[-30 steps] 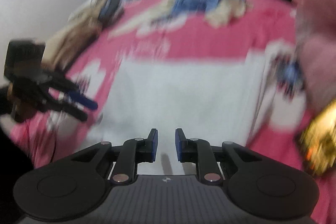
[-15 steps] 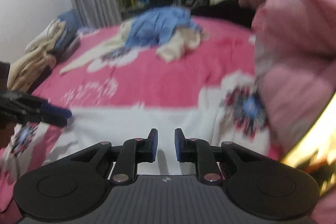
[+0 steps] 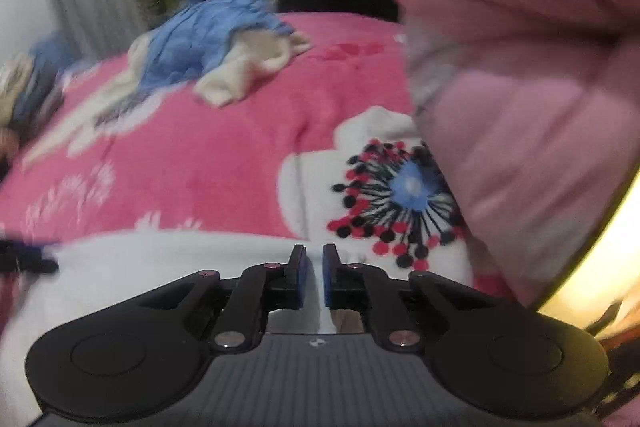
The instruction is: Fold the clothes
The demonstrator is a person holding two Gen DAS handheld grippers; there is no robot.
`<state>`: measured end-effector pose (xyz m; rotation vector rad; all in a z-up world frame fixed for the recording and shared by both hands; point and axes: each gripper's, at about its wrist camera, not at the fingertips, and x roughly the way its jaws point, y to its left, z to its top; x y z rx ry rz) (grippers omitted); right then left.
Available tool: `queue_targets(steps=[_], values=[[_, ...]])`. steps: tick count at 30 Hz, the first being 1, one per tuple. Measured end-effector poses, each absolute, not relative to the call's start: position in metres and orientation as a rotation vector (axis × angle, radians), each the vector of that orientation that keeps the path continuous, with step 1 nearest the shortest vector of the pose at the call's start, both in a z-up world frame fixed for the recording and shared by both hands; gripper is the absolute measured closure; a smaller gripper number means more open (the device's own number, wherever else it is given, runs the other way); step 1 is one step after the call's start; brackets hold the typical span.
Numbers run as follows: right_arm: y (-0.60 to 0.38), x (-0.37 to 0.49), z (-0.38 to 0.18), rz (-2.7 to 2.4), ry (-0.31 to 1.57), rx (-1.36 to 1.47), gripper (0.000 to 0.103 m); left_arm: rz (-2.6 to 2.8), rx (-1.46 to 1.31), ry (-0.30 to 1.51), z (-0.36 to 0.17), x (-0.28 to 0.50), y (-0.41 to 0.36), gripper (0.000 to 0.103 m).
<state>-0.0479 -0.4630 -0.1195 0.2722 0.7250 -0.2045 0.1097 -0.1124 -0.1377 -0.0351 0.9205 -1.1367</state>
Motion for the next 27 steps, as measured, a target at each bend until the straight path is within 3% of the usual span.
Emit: queue_targets(steps=[3,9,11,15,21,27], values=[[-0.462,-0.061,-0.095,-0.257,0.672,0.249,0.092,-1.124,-0.035,0.917,-0.13,0.11,-0.107,0.06],[-0.462,-0.067,-0.099,-0.15,0.791,0.251,0.095,-1.13,-0.013,0.894,-0.118,0.103,-0.105,0.059],[-0.465,-0.066,-0.11,-0.22,0.855,0.218,0.089,-1.142,0.0,0.872,-0.107,0.098,-0.104,0.059],[-0.464,-0.09,-0.073,-0.307,0.8,0.161,0.09,-1.184,0.139,0.844,-0.068,0.084,-0.104,0.059],[-0.423,-0.123,-0.044,0.055,0.838,0.099,0.09,-1.304,0.348,1.027,-0.043,0.048,-0.137,0.059],[-0.408,-0.146,-0.088,0.055,1.012,0.054,0.092,-1.306,0.397,1.157,-0.085,-0.003,-0.143,0.059]])
